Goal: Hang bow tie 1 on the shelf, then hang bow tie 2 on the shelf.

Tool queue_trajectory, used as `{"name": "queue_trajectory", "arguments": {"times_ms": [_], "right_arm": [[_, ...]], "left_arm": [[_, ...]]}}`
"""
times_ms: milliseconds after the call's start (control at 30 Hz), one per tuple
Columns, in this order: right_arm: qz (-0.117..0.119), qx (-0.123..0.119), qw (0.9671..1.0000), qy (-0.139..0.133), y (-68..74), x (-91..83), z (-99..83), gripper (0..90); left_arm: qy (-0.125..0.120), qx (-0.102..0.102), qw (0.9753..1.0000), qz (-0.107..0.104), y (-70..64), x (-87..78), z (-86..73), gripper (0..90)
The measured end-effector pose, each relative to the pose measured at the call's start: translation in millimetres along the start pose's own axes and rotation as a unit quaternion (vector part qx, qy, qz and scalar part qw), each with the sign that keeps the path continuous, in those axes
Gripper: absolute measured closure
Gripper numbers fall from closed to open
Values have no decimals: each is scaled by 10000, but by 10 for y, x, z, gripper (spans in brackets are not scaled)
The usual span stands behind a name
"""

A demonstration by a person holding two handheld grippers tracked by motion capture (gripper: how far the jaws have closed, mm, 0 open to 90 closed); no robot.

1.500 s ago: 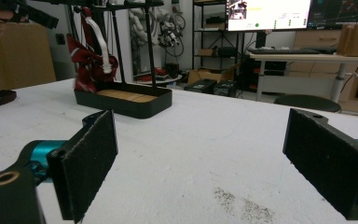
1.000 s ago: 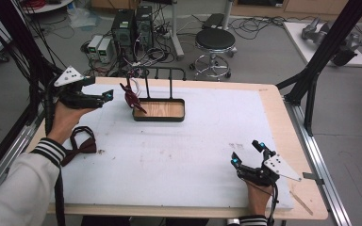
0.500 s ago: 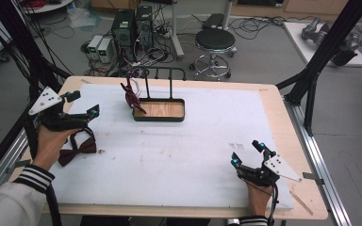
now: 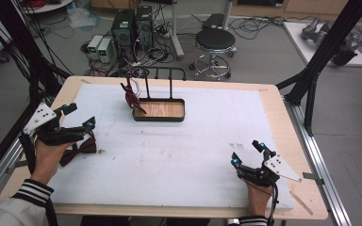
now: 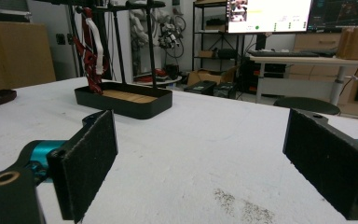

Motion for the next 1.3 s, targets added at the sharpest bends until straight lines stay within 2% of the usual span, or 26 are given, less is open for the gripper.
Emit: {"name": "queue_trajectory", "arguments": {"times_ms": [467,667,933,1000,1133,1167,1267,1300], "right_arm": [[1,10,10000,4,0,-1,0,92],[11,11,10000,0,-2,0,1,91],[7,-8,10000,-16,-11,3,5,91],[7,-16,10000,-20,-11,4,5,92],[10,-22,10000,-19,-12,3,5,92],[10,19,10000,-2,-6,1,2,92],[9,-15,10000,-20,-12,3,5,91],[8,-12,10000,-21,-10,3,5,91]], "left_arm": [[-42,-23,10000,39,34,-43,-11,112],[71,35,10000,42,54,-68,17,112],[496,106,9986,-157,186,-144,97,112],[678,169,9973,-218,204,-170,95,112],[1117,301,9926,-367,229,-229,55,113],[1274,312,9906,-393,242,-244,36,114],[1526,342,9868,-432,273,-283,6,116],[1652,377,9845,-446,288,-302,-5,116]]}}
Point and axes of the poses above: each handheld gripper's, and its own axes: x roughly forward along the jaws, z roughly out of its top, y roughly to its left, the point moved 4 cm from there along x, roughly forward along the jaws, and after that the axes turned 10 degrees about x, right-handed, at the moved point
